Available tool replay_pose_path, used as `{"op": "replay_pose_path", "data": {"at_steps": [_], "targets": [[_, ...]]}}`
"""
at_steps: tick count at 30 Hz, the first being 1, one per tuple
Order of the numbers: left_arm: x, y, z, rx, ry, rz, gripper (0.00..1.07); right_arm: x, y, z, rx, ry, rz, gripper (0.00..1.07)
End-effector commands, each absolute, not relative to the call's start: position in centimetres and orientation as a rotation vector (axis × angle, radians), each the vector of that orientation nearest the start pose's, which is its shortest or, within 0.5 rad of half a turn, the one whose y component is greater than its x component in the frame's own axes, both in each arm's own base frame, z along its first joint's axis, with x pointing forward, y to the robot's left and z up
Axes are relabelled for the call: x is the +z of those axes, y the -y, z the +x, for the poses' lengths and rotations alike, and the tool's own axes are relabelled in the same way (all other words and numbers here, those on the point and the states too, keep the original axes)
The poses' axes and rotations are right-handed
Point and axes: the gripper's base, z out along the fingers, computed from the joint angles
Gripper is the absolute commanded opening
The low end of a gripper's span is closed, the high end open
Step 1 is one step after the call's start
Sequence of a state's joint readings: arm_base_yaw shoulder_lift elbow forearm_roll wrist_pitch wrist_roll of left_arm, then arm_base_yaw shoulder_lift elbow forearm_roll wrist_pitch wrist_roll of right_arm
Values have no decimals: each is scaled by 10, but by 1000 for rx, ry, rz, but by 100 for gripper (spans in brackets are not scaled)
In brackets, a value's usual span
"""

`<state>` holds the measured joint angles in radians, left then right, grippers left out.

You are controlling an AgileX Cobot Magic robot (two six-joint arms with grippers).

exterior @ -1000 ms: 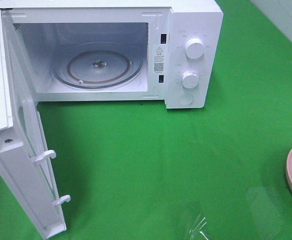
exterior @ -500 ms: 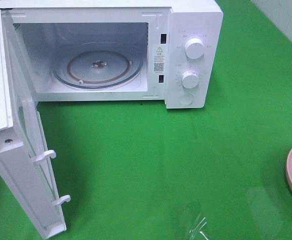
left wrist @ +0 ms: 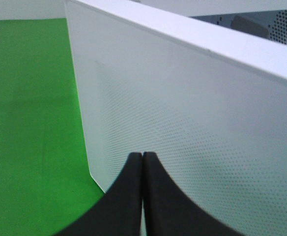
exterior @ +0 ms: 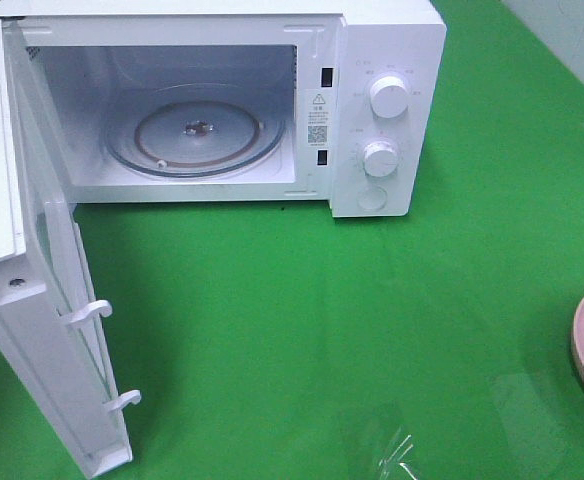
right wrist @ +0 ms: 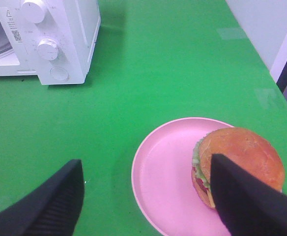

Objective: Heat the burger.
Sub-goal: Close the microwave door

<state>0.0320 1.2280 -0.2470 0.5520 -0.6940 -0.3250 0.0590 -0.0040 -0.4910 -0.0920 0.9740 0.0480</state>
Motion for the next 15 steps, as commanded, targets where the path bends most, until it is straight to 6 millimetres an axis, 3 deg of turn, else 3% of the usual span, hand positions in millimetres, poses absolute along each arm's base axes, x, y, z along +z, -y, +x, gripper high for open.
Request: {"op": "replay_pose_path", "data": {"at_steps": [1,15], "targets": [[198,29,203,-259,-1790,348,0,283,7,-5,-45,-1920,-14,72],[188,67,223,-361,-1814,483,0,283,7,-5,-45,-1920,-14,72]]}}
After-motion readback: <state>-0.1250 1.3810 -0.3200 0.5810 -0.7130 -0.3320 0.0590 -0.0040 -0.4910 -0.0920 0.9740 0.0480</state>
